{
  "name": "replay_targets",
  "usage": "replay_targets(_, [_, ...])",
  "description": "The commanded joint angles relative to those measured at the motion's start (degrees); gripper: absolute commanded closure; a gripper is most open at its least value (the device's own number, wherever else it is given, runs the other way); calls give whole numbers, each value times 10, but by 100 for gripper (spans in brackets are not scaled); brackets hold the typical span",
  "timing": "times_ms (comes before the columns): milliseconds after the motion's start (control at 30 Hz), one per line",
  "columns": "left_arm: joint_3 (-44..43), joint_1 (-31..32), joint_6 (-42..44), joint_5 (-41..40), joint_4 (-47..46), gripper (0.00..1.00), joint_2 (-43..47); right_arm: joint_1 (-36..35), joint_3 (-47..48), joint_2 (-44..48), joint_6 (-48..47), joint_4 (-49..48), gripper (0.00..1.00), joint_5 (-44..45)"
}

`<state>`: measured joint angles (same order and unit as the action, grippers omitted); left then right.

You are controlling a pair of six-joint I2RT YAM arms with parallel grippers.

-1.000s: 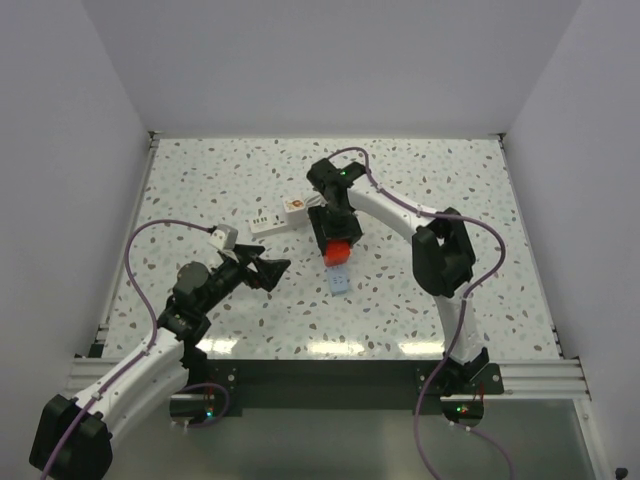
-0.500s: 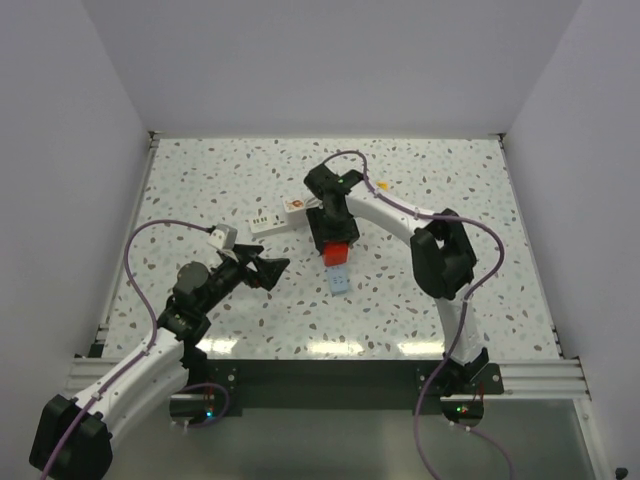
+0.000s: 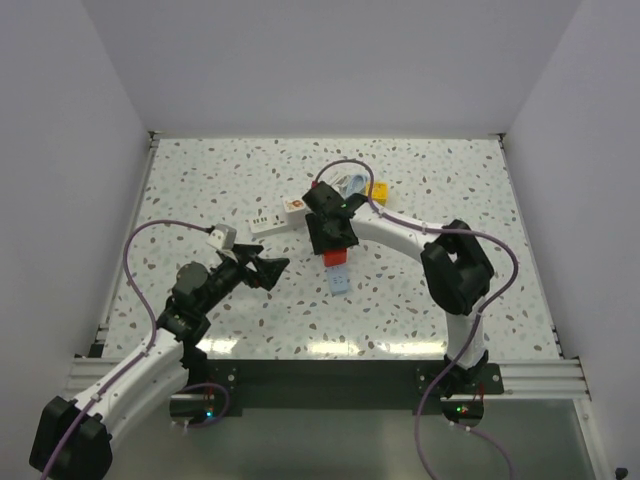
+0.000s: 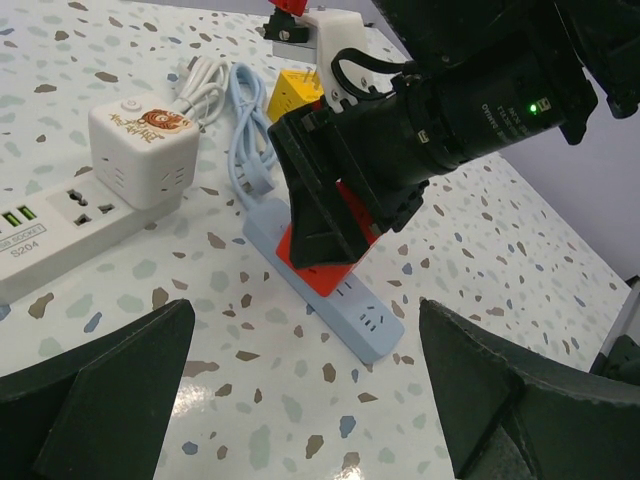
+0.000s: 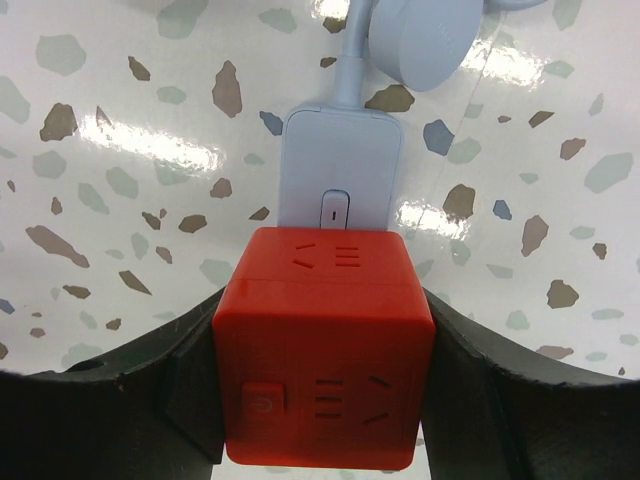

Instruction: Insert the plug

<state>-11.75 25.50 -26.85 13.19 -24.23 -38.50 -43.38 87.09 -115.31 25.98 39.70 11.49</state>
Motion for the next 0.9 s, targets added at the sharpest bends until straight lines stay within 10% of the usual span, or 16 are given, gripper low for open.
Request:
replay_targets(0, [-1, -4, 8, -7, 5, 0, 9, -12, -86, -94, -53, -147, 100, 50])
replay_targets(867, [-2, -4, 8, -15, 19, 0, 23, -55, -316, 3, 30, -292, 100, 22])
